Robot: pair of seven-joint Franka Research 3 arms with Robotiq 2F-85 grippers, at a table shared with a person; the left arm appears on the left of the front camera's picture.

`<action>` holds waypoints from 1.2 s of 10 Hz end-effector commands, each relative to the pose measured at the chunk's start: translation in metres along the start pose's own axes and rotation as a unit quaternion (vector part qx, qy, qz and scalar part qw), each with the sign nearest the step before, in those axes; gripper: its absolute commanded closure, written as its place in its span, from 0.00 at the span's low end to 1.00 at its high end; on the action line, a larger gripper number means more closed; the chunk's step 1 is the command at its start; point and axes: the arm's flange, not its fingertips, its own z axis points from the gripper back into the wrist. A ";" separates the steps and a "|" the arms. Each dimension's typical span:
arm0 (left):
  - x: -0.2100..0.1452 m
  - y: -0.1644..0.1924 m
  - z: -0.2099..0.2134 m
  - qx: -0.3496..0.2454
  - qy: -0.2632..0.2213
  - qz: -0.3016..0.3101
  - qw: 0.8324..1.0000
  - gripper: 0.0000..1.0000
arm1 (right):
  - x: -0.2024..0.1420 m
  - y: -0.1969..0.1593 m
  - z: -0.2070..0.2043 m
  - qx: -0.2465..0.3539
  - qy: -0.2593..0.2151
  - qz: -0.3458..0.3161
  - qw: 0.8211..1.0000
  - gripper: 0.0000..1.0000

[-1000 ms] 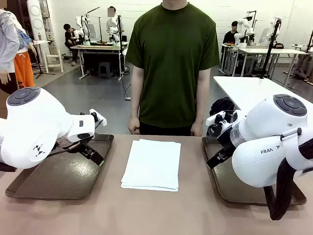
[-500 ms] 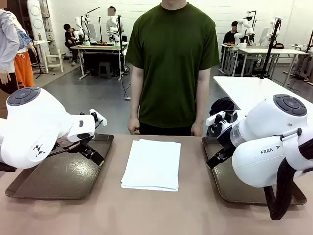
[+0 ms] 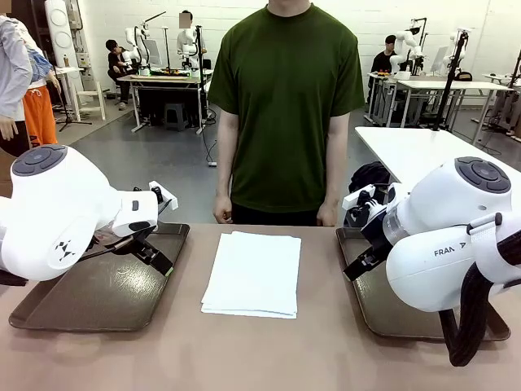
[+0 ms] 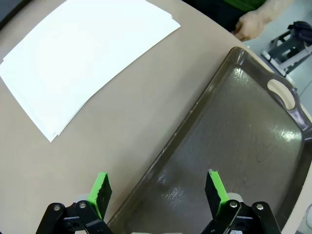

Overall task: Sort the A4 documents.
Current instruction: Receive the A4 Paper.

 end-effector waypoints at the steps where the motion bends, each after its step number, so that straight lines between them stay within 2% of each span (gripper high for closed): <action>1: 0.000 0.000 0.000 0.000 0.000 0.000 1.000 0.00 | 0.000 0.000 0.000 0.000 0.000 0.000 1.000 0.00; 9: 0.000 0.000 0.000 0.000 0.000 0.000 1.000 0.00 | 0.000 0.000 0.000 0.000 0.000 0.000 1.000 0.00; 10: 0.000 0.000 0.000 0.000 0.000 0.000 1.000 0.00 | -0.003 -0.001 0.020 -0.008 -0.014 0.014 1.000 0.00; 12: -0.015 0.019 0.039 -0.060 -0.068 -0.019 0.996 0.00 | -0.027 -0.022 0.054 0.028 -0.055 0.011 0.998 0.00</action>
